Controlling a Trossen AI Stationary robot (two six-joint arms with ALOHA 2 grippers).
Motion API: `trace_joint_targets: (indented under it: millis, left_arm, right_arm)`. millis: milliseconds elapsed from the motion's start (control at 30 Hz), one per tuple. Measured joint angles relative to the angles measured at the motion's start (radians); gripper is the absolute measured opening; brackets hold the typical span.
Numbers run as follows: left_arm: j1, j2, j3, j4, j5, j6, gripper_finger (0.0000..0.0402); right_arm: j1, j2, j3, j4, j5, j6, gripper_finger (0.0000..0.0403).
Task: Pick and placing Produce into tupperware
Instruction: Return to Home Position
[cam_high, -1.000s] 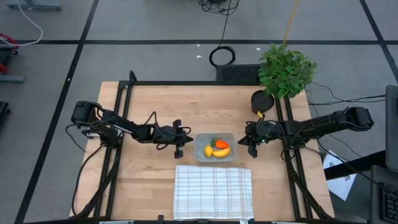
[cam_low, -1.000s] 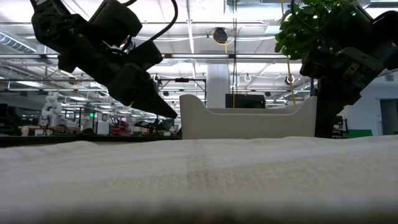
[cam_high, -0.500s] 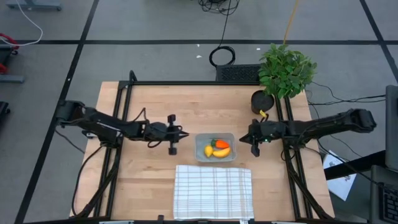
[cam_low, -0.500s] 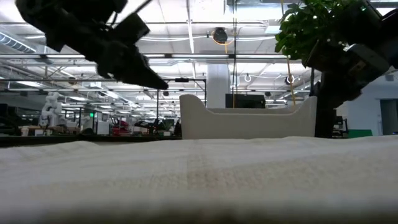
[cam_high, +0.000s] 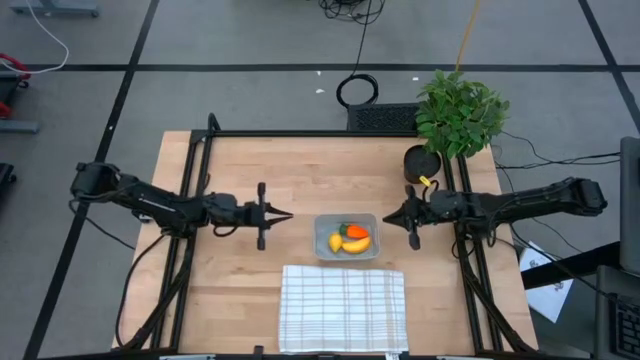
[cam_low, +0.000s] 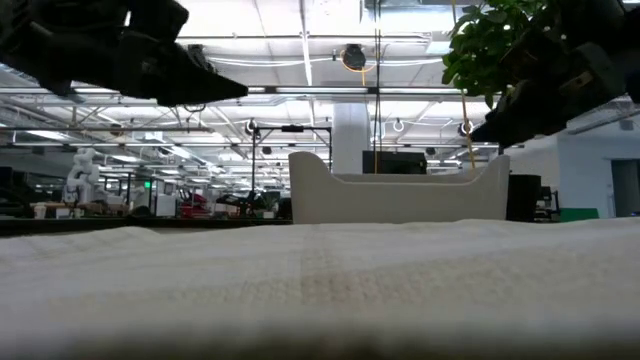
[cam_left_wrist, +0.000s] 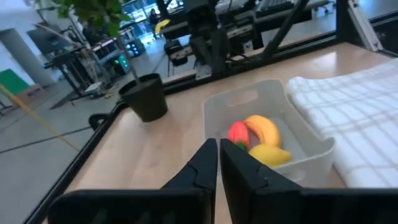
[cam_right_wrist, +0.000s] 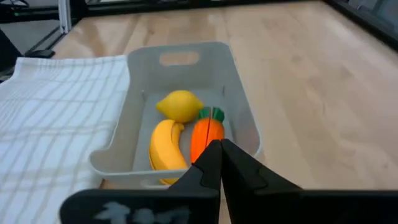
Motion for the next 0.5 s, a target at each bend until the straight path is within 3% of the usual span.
trace_joint_targets:
  millis: [500]
  left_arm:
    - [0.003, -0.237, -0.131, -0.018, -0.097, -0.001, 0.0026]
  right_arm:
    - [-0.038, -0.109, -0.001, -0.024, 0.054, -0.095, 0.0000]
